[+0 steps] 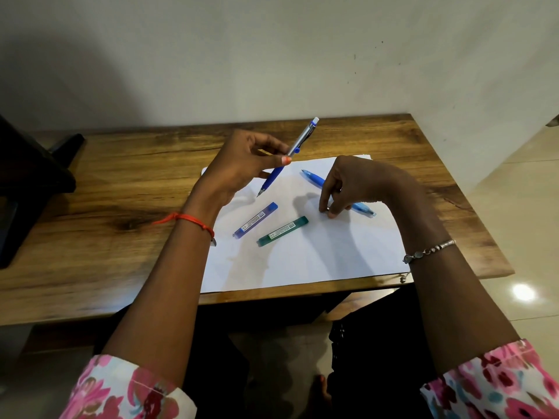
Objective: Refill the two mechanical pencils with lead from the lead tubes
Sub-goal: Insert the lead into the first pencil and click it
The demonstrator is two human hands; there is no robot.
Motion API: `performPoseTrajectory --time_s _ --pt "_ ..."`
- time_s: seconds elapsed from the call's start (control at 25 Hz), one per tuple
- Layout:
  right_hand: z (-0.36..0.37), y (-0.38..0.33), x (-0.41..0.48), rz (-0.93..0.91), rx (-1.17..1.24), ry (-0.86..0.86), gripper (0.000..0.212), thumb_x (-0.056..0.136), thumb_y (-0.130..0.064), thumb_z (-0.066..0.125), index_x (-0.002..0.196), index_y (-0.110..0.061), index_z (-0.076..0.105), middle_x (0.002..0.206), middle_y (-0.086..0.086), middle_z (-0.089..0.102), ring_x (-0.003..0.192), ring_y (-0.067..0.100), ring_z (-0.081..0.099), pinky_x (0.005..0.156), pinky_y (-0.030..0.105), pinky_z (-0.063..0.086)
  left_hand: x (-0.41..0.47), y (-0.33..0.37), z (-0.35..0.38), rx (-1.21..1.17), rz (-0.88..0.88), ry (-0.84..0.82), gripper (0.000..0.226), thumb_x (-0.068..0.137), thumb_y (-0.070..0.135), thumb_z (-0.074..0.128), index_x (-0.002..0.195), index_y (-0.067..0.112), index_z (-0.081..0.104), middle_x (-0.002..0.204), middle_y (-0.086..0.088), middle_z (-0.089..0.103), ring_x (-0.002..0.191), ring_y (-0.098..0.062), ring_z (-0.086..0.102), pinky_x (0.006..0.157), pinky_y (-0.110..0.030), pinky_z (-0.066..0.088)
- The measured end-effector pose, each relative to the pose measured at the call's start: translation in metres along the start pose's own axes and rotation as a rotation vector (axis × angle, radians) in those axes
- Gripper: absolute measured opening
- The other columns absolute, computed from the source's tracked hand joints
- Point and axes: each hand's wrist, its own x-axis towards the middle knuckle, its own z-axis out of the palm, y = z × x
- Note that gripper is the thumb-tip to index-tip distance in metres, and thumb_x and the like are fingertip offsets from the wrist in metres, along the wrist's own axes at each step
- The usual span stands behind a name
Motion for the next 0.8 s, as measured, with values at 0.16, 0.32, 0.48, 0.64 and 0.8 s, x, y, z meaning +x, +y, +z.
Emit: performPoseTrajectory --time_s 0.16,0.32,0.48,0.64,0.8 --pt "0.0001 0.0001 0.0008 -0.009 0.005 -0.001 0.014 0.069 -0.007 0.078 0.076 -0.019 0.076 0.053 -0.004 0.059 0.049 0.005 0.052 0.059 0.023 0.041 0.0 0.0003 0.0002 0.001 0.0 -0.002 0.014 0.079 0.006 0.067 0.091 0.012 0.067 0.081 0.002 0.066 0.069 -0.002 0.063 0.065 -0.017 0.056" --pt "0.0015 0.0022 0.0036 -0.014 0.019 -0.014 0.016 0.069 -0.009 0.079 0.082 -0.019 0.076 0.065 0.01 0.065 0.057 0.012 0.053 0.07 0.037 0.048 -0.0002 0.0 0.0003 -0.004 0.003 -0.006 0.013 0.078 0.006 0.067 0.09 0.012 0.067 0.081 0.001 0.066 0.071 -0.004 0.062 0.066 -0.019 0.056" --pt "0.0017 0.0006 0.0041 -0.006 0.008 -0.01 0.015 0.068 -0.011 0.081 0.081 -0.016 0.075 0.061 0.003 0.062 0.055 0.011 0.054 0.068 0.033 0.046 -0.0001 -0.0002 0.0008 -0.006 0.003 -0.009 0.013 0.078 0.006 0.067 0.09 0.012 0.067 0.081 0.002 0.066 0.072 -0.004 0.062 0.068 -0.02 0.056" --pt "0.0023 -0.0048 0.0025 -0.001 -0.006 -0.018 0.011 0.069 -0.01 0.08 0.076 -0.017 0.074 0.057 -0.005 0.06 0.054 0.009 0.053 0.06 0.021 0.043 -0.0002 0.0003 0.0021 0.011 0.003 -0.007 0.016 0.079 0.006 0.067 0.094 0.01 0.067 0.081 0.003 0.066 0.072 -0.004 0.063 0.065 -0.018 0.056" --pt "0.0028 -0.0036 0.0028 -0.01 -0.003 -0.02 0.012 0.068 -0.009 0.079 0.073 -0.02 0.074 0.056 -0.007 0.06 0.055 0.009 0.052 0.058 0.02 0.041 -0.0005 0.0004 0.0028 -0.005 -0.003 -0.008 0.017 0.079 0.004 0.067 0.095 0.007 0.066 0.08 0.002 0.065 0.069 -0.003 0.062 0.064 -0.018 0.055"
